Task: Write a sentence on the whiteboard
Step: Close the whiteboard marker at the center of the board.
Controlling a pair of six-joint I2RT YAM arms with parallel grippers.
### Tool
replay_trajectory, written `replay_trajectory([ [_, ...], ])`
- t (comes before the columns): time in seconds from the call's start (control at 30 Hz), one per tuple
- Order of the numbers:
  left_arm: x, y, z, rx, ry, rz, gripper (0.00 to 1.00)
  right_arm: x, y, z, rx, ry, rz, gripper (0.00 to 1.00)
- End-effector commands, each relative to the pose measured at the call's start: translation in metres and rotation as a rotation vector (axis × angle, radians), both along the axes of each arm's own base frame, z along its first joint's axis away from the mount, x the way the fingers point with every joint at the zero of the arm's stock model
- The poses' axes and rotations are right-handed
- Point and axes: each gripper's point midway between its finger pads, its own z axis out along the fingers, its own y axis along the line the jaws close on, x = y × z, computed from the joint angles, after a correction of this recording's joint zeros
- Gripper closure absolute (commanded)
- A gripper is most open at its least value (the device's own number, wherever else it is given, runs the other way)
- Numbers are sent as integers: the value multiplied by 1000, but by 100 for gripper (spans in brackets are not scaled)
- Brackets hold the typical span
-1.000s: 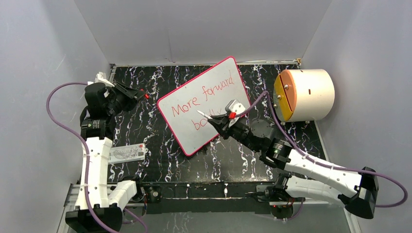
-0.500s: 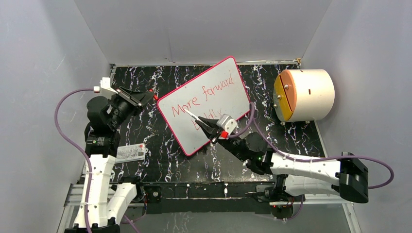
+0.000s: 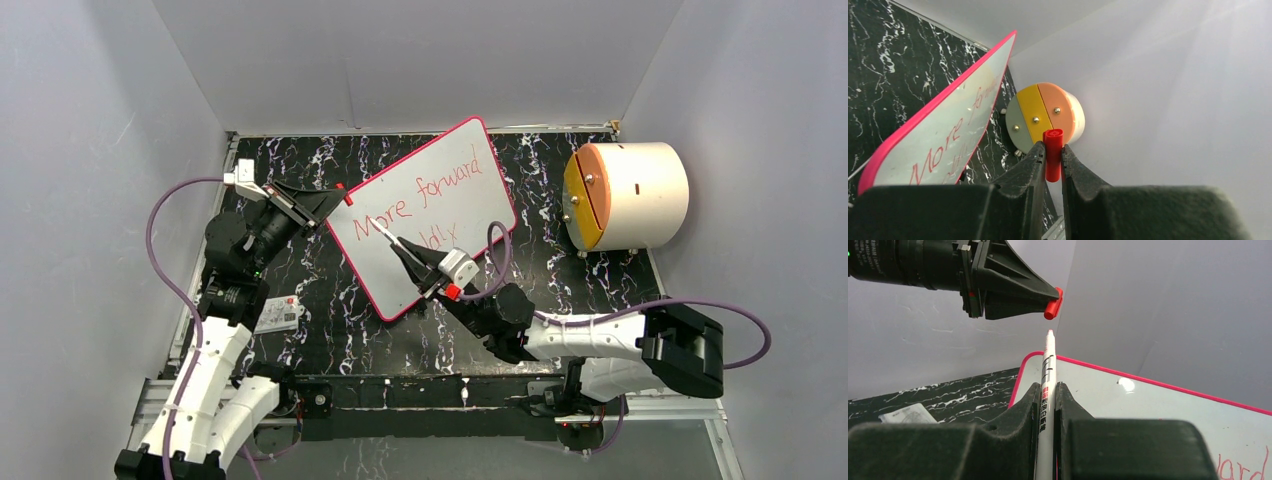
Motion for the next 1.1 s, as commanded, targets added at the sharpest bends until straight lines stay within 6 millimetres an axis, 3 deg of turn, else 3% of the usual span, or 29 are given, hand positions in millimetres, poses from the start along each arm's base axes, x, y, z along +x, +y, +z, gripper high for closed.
replay_trajectory([
  [0.0, -2, -4, 18, -24, -83, 11, 100, 3, -16, 36, 168, -38, -49, 100],
  [0.6, -4, -26, 3, -57, -6, -39, 100, 12, -4, 30, 161, -32, -80, 100],
  [1.07, -6, -38, -4, -56, 21, -76, 100, 13, -6, 31, 172, -31, -91, 100],
])
